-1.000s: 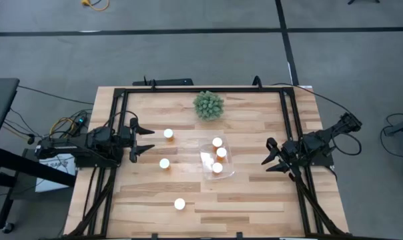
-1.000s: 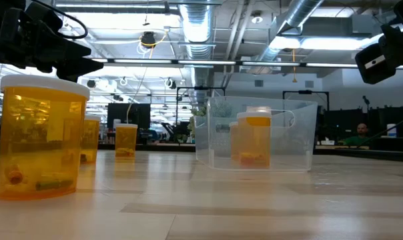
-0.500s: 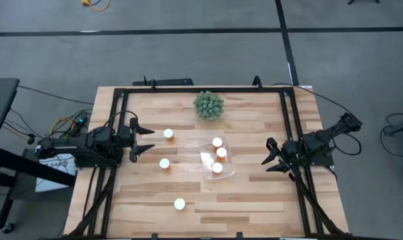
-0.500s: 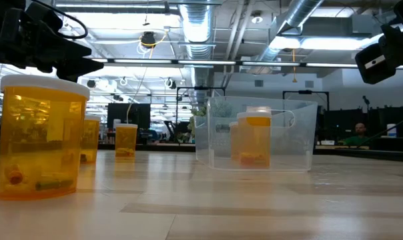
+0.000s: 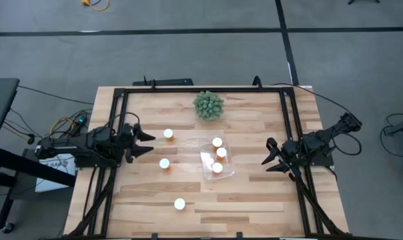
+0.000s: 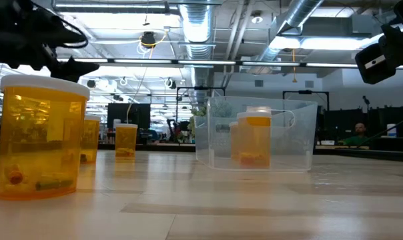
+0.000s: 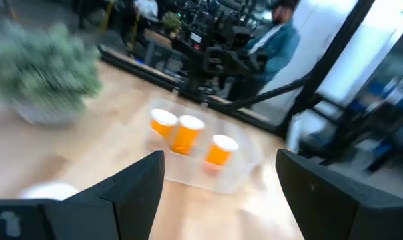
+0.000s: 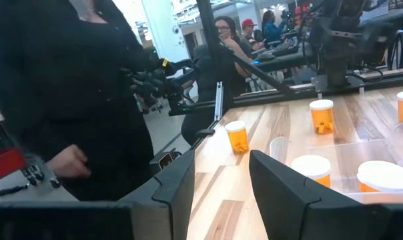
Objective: Pick and place pill bottles into a basket
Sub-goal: Put the orange pill bottle into the transparent bin
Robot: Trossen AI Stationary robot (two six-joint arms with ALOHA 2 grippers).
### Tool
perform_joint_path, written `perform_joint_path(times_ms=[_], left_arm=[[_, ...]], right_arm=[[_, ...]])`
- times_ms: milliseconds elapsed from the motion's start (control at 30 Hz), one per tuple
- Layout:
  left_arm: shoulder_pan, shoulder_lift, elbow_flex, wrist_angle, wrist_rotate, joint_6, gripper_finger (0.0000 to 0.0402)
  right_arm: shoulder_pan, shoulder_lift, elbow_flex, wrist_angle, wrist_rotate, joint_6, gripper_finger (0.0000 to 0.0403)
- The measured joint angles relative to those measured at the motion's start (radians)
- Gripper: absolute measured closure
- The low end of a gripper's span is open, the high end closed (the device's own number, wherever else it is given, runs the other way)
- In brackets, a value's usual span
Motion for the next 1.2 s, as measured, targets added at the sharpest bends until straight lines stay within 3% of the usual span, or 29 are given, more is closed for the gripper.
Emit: perform_joint_path(times_ms=[100,300,533,733,1000,1200], left_arm=[[0.0,0.0,0.001,0.0,0.029,-0.171,0.0125],[0.0,0.002,0.002,-0.006,-0.037,-0.274,0.0125],[-0.001,0.02,0.019,-0.064,-0.068,0.063,0.0125],[0.001,0.109,0.071,-0.275,-0.363,0.19,0.0125],[0.001,0.325,0.072,-0.278,-0.443,0.097,0.0125],[0.001,0.54,0.072,-0.116,-0.443,0.105,0.0125]], right_arm=[[0.0,0.0,0.0,0.0,0.0,0.0,0.0267],[0.0,0.0,0.0,0.0,0.0,0.0,0.0267],[0.0,0.0,0.001,0.0,0.0,0.0,0.0267],[0.0,0.0,0.001,0.0,0.0,0.0,0.0267],[0.0,0.0,0.001,0.0,0.0,0.0,0.0267],[0.0,0.0,0.001,0.0,0.0,0.0,0.0267]])
